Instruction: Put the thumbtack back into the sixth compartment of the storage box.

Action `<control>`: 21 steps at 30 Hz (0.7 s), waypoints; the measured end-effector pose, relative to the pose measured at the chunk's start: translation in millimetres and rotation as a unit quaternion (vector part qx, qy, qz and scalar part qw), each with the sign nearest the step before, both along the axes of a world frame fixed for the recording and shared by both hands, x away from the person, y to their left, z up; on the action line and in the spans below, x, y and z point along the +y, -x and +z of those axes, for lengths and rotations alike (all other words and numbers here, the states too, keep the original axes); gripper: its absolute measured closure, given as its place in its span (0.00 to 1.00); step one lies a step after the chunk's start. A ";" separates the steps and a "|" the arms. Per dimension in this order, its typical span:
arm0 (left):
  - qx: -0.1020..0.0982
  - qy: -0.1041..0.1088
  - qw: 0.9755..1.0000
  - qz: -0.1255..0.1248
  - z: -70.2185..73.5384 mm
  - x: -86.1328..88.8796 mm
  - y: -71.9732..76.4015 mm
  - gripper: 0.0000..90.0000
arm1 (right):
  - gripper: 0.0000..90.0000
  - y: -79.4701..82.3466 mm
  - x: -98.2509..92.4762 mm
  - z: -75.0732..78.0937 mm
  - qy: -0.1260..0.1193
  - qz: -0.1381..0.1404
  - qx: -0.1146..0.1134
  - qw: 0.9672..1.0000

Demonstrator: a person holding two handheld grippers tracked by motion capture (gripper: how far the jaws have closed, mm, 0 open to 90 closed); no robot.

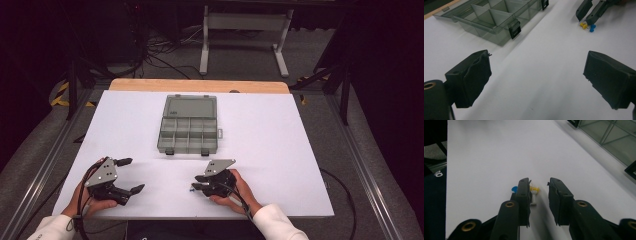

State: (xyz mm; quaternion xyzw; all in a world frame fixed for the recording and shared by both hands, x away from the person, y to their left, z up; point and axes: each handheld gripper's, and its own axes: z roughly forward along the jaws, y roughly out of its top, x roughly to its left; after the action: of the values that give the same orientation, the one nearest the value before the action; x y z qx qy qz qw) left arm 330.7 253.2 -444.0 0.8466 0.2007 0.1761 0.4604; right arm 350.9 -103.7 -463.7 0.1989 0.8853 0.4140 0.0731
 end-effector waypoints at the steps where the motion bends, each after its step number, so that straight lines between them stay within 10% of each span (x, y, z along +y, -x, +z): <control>1: 0.000 0.001 1.000 0.001 0.1 0.2 -0.1 0.09 | 0.81 0.1 0.8 0.1 0.003 0.000 0.000 1.000; 21: 0.000 0.007 1.000 0.001 0.7 0.6 -0.1 0.09 | 0.96 0.4 -0.3 7.6 0.009 0.001 -0.020 1.000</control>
State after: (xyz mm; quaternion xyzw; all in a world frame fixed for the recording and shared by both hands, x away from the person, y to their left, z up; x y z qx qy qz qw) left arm 330.9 253.8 -443.3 0.8433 0.2026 0.1746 0.4662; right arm 350.5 -104.0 -456.1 0.1894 0.8875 0.4099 0.0923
